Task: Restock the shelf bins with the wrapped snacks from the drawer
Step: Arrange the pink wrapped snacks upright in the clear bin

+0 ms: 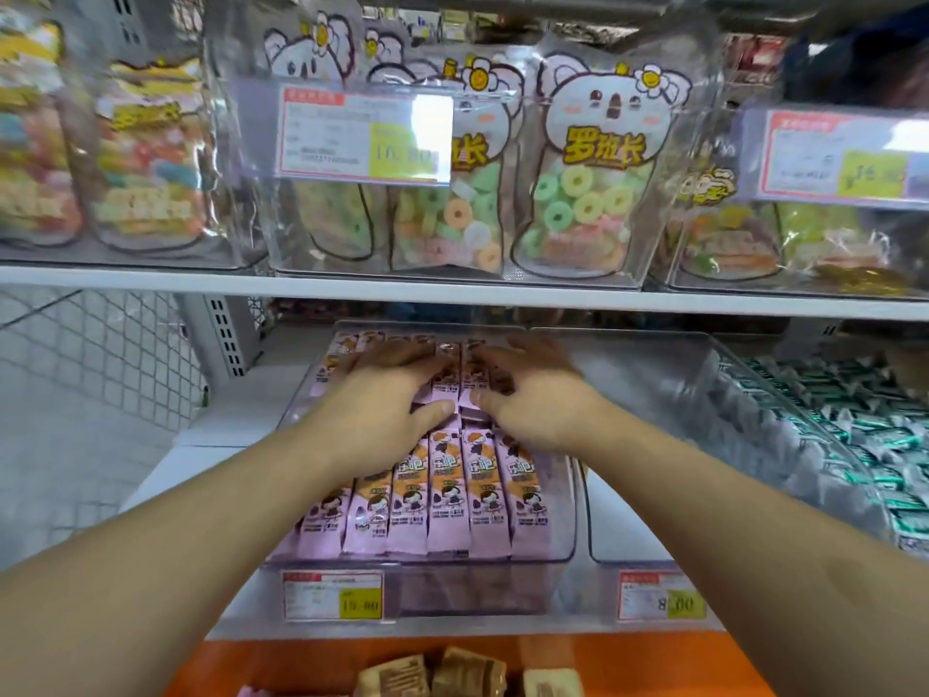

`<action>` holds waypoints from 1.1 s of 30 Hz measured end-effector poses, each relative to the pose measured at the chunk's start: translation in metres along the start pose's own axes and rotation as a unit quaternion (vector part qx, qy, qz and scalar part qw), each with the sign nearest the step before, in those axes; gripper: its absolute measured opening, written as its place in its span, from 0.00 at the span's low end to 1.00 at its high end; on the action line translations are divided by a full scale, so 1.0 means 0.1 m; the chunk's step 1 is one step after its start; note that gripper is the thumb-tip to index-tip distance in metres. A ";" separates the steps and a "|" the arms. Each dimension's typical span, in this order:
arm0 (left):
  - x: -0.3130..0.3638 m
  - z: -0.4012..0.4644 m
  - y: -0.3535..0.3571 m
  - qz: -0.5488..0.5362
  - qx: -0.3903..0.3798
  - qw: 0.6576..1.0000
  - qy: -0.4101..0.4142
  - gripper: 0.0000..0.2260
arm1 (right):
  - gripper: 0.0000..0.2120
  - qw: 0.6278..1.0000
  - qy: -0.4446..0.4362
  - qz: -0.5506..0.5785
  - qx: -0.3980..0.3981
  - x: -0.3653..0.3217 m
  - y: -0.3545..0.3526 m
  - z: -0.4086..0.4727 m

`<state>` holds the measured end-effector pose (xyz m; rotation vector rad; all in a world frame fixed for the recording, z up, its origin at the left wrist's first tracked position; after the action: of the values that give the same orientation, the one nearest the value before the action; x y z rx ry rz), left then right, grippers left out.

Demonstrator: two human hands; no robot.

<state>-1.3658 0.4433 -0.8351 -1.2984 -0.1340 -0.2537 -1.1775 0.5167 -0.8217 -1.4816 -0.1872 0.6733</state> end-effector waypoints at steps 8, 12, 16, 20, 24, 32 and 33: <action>0.10 -0.10 -0.03 0.031 -0.033 0.997 -0.066 0.26 | 0.29 0.999 0.020 -0.034 -0.011 0.00 -0.06 -0.07; 0.20 -0.34 -0.16 -0.003 -0.030 0.997 -0.071 0.25 | 0.28 1.000 -0.002 -0.023 0.005 -0.03 -0.19 -0.31; 0.39 -0.79 -0.28 -0.043 -0.015 0.996 -0.073 0.26 | 0.28 1.000 -0.004 0.015 0.003 -0.14 -0.30 -0.78; 0.63 -1.42 -0.37 -0.126 0.022 0.991 -0.049 0.28 | 0.24 0.995 -0.065 0.057 0.059 -0.27 -0.29 -1.43; 0.82 -2.06 -0.36 -0.182 0.048 0.981 -0.046 0.26 | 0.21 0.991 -0.086 0.087 0.058 -0.41 -0.23 -2.04; 0.66 -3.24 0.55 -0.183 -0.111 0.970 -0.113 0.24 | 0.18 0.978 -0.066 0.090 -0.178 -0.66 0.62 -2.86; 0.62 -3.35 0.66 -0.184 -0.127 0.967 -0.122 0.22 | 0.19 0.972 -0.062 0.080 -0.212 -0.65 0.76 -2.92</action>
<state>-1.3035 0.1298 -0.9712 -1.5534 -0.5726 -0.4375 -1.1036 0.2298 -0.9088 -1.8794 -0.3265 0.8966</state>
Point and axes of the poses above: each hand's wrist, its own z-axis towards the middle knuckle, its own y-axis out of the palm, x = y × z, the point moved 2 cm from there along z, towards the middle knuckle, and after that the axes turned 1 degree about -z, right-handed, at the moved point
